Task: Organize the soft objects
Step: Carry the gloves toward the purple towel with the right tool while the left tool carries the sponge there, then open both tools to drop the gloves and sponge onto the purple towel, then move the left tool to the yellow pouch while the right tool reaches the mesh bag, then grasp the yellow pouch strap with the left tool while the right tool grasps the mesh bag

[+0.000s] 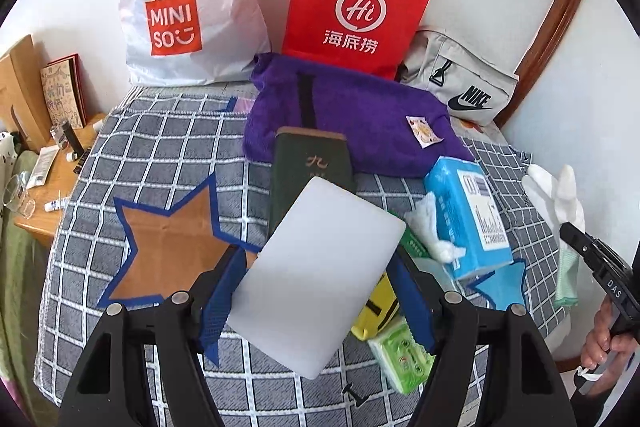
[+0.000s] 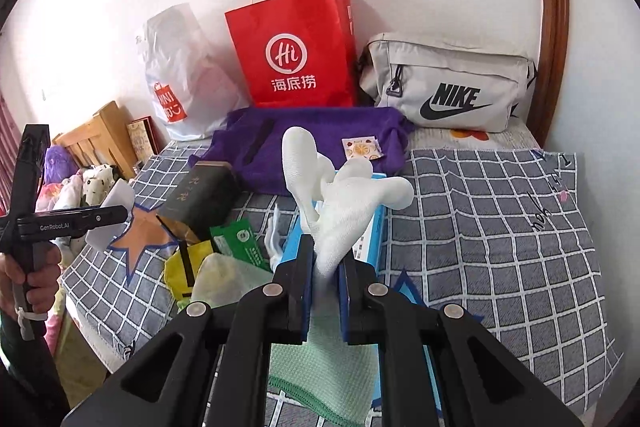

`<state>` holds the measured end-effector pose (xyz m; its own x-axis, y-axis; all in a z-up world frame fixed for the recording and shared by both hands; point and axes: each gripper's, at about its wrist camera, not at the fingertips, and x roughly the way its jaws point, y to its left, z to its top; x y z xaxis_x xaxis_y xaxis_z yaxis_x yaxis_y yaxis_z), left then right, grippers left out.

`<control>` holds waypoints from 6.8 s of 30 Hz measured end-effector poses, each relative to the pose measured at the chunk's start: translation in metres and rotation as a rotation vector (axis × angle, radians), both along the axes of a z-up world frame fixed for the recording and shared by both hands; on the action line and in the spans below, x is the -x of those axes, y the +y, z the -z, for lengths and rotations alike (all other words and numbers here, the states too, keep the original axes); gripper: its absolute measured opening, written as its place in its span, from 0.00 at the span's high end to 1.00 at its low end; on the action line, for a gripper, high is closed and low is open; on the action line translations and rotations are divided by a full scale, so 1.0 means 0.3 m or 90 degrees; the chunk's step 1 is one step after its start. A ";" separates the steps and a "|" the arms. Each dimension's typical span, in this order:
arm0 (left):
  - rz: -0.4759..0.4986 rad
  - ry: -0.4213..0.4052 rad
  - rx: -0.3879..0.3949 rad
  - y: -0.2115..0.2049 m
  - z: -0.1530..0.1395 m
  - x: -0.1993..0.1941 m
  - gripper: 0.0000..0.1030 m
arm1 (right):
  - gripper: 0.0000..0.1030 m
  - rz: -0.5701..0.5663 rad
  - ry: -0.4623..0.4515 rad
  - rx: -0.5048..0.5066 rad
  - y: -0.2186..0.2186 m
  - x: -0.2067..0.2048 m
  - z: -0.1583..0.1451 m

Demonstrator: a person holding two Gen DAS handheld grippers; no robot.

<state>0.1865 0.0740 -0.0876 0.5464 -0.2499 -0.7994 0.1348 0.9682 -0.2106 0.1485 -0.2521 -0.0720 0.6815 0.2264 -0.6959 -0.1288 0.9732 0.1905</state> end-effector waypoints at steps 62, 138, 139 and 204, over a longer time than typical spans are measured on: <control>0.009 0.050 -0.021 -0.164 0.131 -0.773 0.30 | 0.86 -0.129 0.058 0.013 0.239 -0.905 0.219; 0.013 0.027 -0.021 -0.048 0.025 -0.250 0.19 | 0.35 -0.162 0.079 -0.002 0.383 -0.134 0.209; 0.007 0.029 -0.019 -0.037 0.035 -0.222 0.19 | 0.35 -0.165 0.081 -0.002 0.394 -0.110 0.219; -0.090 0.086 0.088 0.097 0.321 0.073 0.79 | 0.80 -0.030 0.105 -0.082 0.102 0.160 0.362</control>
<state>0.1647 0.1032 -0.1840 0.4742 -0.2900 -0.8313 -0.0385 0.9365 -0.3486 0.1005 -0.2215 -0.1806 0.5471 0.3492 -0.7608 -0.1299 0.9332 0.3349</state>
